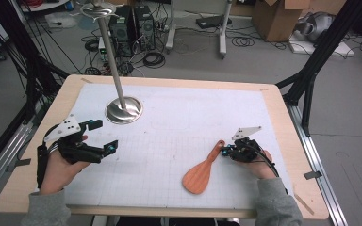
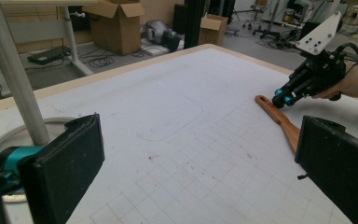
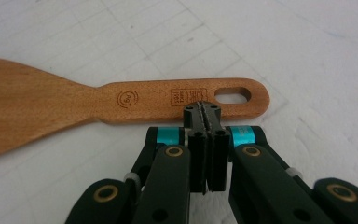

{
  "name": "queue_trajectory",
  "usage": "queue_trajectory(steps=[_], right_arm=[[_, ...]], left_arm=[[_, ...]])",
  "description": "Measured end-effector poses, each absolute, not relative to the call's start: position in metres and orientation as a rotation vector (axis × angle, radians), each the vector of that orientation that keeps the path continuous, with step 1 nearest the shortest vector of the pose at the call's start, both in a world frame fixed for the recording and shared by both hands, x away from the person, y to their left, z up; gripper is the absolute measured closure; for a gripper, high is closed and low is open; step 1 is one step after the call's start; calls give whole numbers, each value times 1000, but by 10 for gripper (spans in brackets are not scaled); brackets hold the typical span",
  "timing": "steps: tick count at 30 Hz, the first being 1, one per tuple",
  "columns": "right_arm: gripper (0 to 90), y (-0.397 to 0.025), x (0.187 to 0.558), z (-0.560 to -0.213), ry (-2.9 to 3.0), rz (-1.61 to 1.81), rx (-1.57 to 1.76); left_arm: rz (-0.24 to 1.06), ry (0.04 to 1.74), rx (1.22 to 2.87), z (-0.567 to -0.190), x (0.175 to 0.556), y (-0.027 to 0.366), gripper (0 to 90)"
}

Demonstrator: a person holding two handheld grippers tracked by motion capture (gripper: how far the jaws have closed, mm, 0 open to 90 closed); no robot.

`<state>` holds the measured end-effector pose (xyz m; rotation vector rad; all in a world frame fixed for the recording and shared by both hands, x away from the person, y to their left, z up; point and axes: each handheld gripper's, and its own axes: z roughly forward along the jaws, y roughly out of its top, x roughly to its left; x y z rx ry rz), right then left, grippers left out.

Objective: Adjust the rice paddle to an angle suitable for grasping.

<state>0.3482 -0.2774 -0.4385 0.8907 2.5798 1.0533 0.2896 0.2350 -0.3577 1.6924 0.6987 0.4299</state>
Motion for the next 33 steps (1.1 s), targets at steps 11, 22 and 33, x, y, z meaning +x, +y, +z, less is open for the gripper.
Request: queue_trajectory(steps=[11,22,33], right_arm=[[897,-244,357,-441,2515,1044,875],[897,-208,365,-445,2487,1059,805],[896,-207,357,-430,2461,1142,799]], left_arm=[[440,720,1695,-359,285,240,18],[477,743,1659,-354,273,254,18],[486,744,1663,-354,273,253,18]])
